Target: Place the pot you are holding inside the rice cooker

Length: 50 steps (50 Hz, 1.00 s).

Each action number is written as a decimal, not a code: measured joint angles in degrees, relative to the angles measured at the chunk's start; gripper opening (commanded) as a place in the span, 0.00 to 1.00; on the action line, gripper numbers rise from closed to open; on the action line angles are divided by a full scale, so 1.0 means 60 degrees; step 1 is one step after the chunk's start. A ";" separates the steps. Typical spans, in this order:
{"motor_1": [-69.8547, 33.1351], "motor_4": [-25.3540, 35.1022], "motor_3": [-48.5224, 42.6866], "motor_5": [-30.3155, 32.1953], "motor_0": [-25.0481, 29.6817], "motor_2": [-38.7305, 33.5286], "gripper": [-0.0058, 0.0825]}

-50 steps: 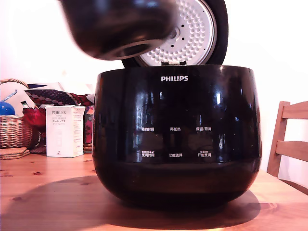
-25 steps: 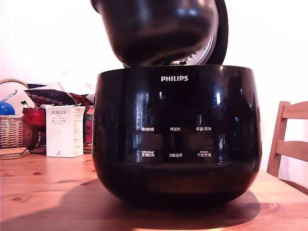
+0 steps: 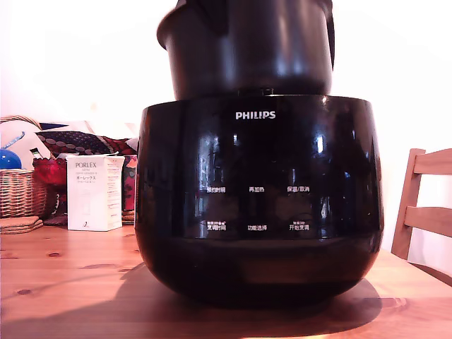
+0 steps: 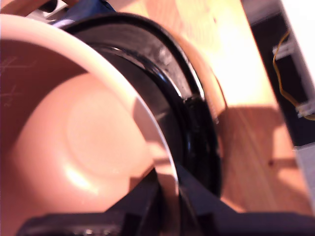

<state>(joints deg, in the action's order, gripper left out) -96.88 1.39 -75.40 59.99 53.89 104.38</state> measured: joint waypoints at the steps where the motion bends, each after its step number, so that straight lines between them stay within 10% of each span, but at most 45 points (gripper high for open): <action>1: -0.0011 0.0000 0.0007 0.0066 -0.0004 0.0000 0.04; 21: -0.0040 -0.0430 -0.0168 0.2524 -0.0120 0.0000 0.04; 50: -0.0525 -0.0572 -0.0415 0.3504 -0.0350 0.0095 0.04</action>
<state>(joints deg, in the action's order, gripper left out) -100.03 -2.04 -77.89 81.01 51.79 104.95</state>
